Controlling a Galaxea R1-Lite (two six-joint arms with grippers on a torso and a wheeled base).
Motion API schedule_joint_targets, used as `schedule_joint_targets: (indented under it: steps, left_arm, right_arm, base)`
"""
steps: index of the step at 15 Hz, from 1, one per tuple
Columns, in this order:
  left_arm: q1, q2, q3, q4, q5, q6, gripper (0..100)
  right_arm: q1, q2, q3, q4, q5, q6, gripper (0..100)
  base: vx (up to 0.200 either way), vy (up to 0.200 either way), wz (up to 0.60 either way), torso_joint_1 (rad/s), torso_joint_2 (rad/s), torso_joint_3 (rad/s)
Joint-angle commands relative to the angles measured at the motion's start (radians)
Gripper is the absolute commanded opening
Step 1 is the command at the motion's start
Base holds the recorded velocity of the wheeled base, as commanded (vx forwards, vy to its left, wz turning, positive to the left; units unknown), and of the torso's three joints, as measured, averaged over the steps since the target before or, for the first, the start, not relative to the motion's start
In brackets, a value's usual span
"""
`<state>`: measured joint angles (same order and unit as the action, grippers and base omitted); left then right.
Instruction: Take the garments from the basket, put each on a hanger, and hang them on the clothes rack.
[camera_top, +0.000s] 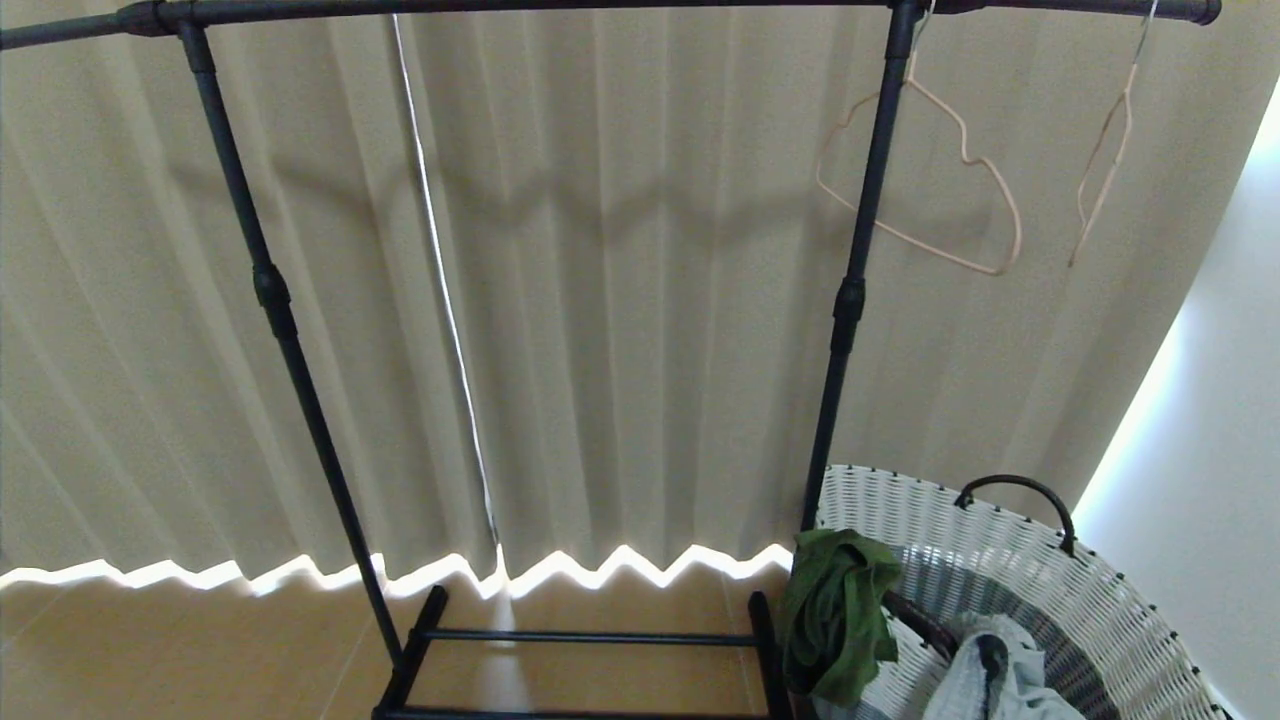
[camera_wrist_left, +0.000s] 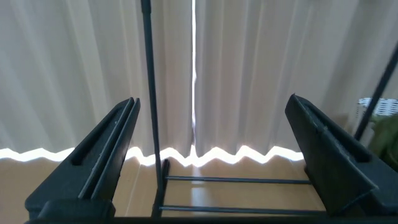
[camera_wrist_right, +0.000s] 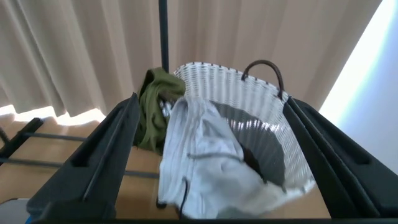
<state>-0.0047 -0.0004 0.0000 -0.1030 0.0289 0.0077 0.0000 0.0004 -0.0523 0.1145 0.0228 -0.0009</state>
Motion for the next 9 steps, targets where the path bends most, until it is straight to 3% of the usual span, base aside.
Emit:
schedule_joint_targets:
  steps: [1, 2, 9]
  left_arm:
    - [0.000, 0.000, 0.000, 0.000, 0.002, -0.002, 100]
    - [0.000, 0.000, 0.000, 0.002, 0.003, -0.002, 100]
    - [0.000, 0.000, 0.000, 0.002, 0.003, -0.002, 100]
  right_arm:
    - [0.000, 0.000, 0.000, -0.001, 0.000, -0.001, 100]
    - [0.000, 0.000, 0.000, -0.001, 0.000, 0.001, 100]
    - [0.000, 0.000, 0.000, -0.001, 0.000, -0.001, 100]
  base:
    - [0.200, 0.000, 0.00, -0.002, 0.01, -0.002]
    - [0.200, 0.000, 0.00, 0.007, 0.02, 0.002]
    - [0.000, 0.000, 0.00, 0.000, 0.00, 0.000]
